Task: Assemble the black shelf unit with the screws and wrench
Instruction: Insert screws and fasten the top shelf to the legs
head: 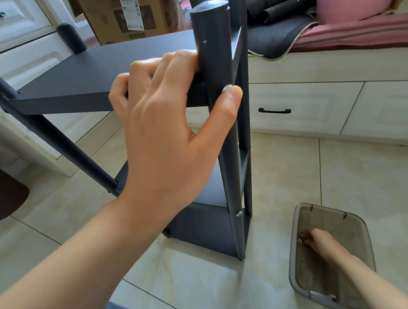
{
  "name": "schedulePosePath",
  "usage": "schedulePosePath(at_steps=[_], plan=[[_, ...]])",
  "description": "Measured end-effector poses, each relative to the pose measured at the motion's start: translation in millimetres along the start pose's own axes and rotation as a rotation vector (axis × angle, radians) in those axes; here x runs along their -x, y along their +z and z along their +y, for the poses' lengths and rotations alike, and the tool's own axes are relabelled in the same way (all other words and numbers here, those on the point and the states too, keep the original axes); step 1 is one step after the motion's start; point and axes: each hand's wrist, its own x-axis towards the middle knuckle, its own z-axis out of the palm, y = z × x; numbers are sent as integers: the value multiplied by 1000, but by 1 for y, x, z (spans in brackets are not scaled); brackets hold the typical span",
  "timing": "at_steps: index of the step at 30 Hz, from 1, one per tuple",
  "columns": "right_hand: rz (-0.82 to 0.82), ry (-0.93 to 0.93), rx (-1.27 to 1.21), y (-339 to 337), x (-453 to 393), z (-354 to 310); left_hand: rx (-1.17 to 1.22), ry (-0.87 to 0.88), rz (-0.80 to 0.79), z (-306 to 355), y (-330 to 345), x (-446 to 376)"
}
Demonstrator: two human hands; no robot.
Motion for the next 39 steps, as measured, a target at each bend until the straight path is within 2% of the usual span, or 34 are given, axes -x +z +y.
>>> schedulePosePath(at_steps=[6,11,15,19,23,28,31,35,39], plan=[[70,-26,-77,-14,11,-12,-1,-10,6,1,-1,0],[209,-84,-250,-44,48,-34,14,-11,-12,3,-2,-1],[358,-155,-520,-81,94,-73,16,-13,-52,7,-5,-3],[430,-298,-851,-125,145,-135,-4,-21,-90,7,-9,-1],[406,-419,-1041,-155,186,-209,-37,-30,-126,9,-13,0],[328,-397,-1134,-172,212,-278,-55,-36,-161,10,-21,3],[271,-361,-1128,-170,215,-295,-30,-48,-171,10,-28,7],[273,-338,-1229,-165,216,-307,-2,-46,-183,8,-36,10],[286,-370,-1198,-169,221,-319,32,-46,-170,-3,-45,7]])
